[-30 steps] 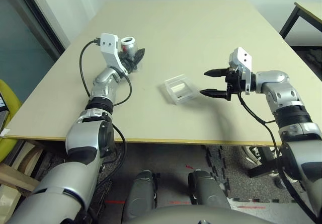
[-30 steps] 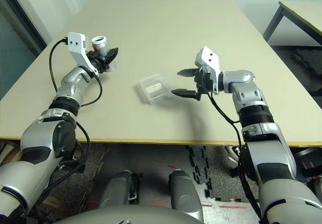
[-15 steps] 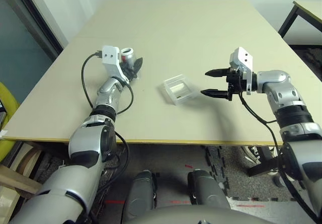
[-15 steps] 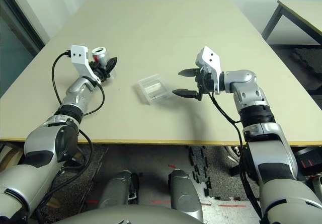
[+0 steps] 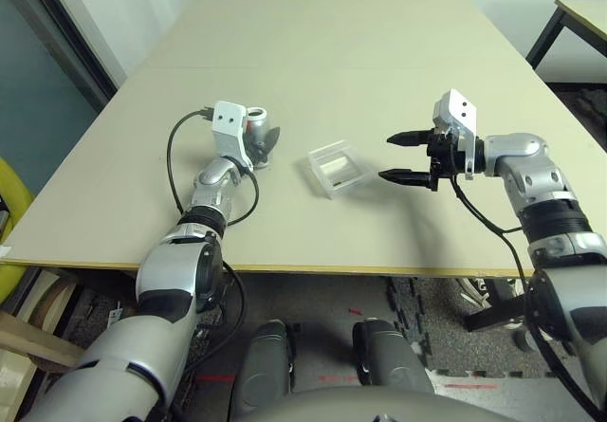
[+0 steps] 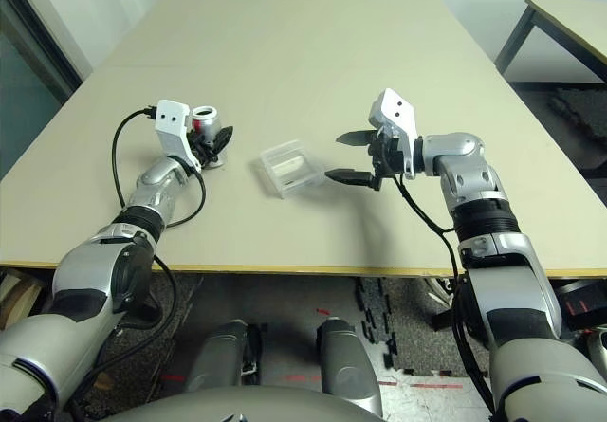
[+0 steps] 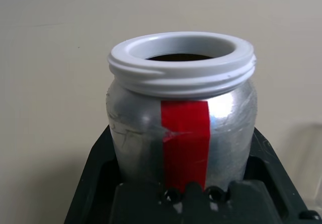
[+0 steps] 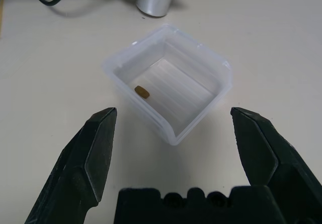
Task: Pour the medicine from the bottle into the box.
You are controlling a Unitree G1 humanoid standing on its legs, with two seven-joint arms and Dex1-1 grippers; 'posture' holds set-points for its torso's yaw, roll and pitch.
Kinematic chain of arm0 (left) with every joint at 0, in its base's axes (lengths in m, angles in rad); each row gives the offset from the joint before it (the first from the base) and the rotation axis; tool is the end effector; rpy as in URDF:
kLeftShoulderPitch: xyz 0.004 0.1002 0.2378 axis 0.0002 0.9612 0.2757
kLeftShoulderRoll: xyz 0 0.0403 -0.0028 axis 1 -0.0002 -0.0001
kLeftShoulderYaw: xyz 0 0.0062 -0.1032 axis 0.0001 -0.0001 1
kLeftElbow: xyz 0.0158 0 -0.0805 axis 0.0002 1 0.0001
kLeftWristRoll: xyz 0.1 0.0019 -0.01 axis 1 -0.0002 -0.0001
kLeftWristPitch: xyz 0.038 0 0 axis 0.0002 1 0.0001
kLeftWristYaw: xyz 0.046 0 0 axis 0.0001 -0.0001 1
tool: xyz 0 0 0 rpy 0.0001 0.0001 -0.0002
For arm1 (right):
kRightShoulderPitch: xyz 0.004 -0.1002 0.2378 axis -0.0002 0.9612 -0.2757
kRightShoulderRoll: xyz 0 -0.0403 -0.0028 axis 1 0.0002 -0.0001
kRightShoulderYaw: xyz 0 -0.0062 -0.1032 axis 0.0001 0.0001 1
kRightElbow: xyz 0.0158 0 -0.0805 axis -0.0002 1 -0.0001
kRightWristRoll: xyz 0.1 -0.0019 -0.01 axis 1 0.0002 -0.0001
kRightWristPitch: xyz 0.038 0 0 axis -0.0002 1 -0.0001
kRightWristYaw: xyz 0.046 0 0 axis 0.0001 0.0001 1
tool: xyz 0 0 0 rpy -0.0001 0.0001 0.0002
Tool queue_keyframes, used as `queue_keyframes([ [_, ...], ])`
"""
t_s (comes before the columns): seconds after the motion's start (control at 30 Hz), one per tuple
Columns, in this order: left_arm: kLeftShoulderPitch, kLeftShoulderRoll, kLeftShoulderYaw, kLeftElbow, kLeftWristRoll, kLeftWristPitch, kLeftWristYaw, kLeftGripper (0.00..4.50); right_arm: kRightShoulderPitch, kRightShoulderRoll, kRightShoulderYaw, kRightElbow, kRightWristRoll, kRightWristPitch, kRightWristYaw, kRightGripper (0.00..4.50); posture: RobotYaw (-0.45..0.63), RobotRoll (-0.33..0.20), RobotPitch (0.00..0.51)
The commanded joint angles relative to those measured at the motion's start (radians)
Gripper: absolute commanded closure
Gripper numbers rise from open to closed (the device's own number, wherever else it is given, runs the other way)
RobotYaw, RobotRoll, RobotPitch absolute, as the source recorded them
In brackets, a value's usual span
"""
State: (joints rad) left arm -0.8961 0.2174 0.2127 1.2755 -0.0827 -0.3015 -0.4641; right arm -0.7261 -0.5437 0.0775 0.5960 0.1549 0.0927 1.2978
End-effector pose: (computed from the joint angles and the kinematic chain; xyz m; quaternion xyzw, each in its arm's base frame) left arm 0.3377 0.1878 0.0784 -0.0111 0.0324 -0.1737 0.9842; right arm 0.3247 -0.2404 0.1523 -0.1630 0.0944 0.5568 0.8090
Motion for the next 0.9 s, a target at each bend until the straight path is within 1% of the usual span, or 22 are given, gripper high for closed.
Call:
queue_keyframes([
  [0.03, -0.007, -0.002, -0.008, 0.02, 0.017, 0.002, 0.016, 0.85, 0.015, -0.016, 0.003, -0.027, 0.006, 0.015, 0.006, 0.0, -0.2, 0.0, 0.073],
  [0.1, -0.005, -0.002, -0.006, 0.02, 0.017, 0.003, 0.019, 0.15, 0.019, -0.019, 0.001, -0.032, 0.007, 0.019, 0.006, 0.0, -0.2, 0.0, 0.073],
  [0.13, -0.004, -0.001, -0.005, 0.02, 0.017, 0.003, 0.019, 0.07, 0.02, -0.019, 0.001, -0.034, 0.007, 0.021, 0.006, 0.0, -0.2, 0.0, 0.073],
  [0.53, 0.029, -0.003, 0.011, -0.004, -0.005, -0.021, 0.009, 0.07, 0.005, -0.01, 0.008, -0.012, 0.003, 0.012, 0.008, 0.0, -0.18, 0.0, 0.07],
  [0.9, 0.097, -0.006, 0.018, -0.08, -0.036, -0.04, -0.043, 0.07, 0.001, 0.005, 0.01, 0.008, -0.001, -0.003, 0.007, 0.0, -0.18, 0.0, 0.068],
])
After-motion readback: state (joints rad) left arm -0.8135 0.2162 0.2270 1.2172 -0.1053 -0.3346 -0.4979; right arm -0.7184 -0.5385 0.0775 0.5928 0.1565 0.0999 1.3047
